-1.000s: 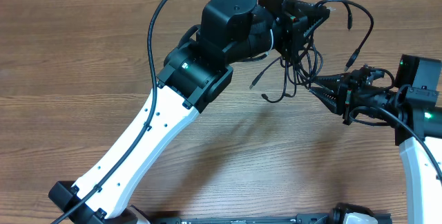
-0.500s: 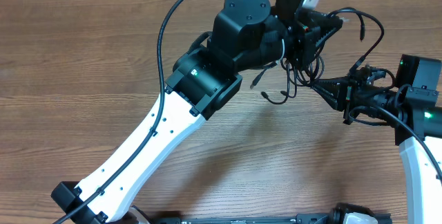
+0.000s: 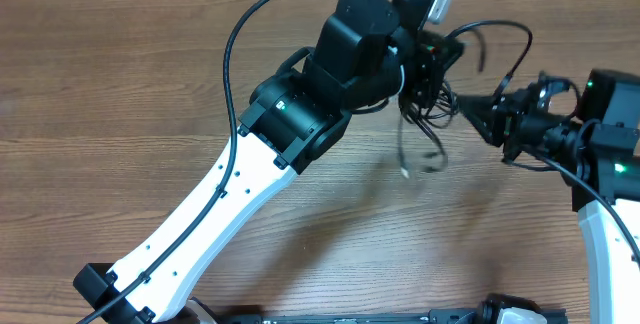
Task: Untangle cables
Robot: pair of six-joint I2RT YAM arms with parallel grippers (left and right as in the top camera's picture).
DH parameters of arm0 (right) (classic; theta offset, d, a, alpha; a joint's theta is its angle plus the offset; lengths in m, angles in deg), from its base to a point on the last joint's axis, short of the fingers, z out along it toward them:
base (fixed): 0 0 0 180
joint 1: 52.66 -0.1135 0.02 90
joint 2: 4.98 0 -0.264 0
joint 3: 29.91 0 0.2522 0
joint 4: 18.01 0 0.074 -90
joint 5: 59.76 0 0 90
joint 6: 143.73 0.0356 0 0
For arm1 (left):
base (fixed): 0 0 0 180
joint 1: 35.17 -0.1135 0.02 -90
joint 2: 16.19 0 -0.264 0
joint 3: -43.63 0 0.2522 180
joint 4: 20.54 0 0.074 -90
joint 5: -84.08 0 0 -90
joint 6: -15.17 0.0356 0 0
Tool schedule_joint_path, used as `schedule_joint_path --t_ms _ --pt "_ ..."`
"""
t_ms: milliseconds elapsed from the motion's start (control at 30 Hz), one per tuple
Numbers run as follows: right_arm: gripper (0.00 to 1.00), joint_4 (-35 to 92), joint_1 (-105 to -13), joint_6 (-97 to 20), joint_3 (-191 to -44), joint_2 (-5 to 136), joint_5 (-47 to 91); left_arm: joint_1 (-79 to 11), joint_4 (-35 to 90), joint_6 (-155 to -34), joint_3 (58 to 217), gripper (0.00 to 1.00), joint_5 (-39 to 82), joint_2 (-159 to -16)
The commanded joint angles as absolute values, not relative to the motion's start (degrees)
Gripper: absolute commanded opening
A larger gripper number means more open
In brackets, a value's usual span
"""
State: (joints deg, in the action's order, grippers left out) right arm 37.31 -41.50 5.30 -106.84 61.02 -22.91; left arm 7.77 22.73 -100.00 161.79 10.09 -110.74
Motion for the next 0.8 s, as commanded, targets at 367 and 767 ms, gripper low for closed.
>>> schedule_joint_path --t_ms 367,767 --pt "0.04 29.7 -41.8 1.9 -107.9 53.2 -22.5 8.0 27.3 -100.2 162.6 0.04 1.1 -108.9" --pt "0.49 40.0 -41.7 1.9 -107.9 54.0 -17.2 6.0 26.5 -101.9 162.6 0.04 1.2 -108.9"
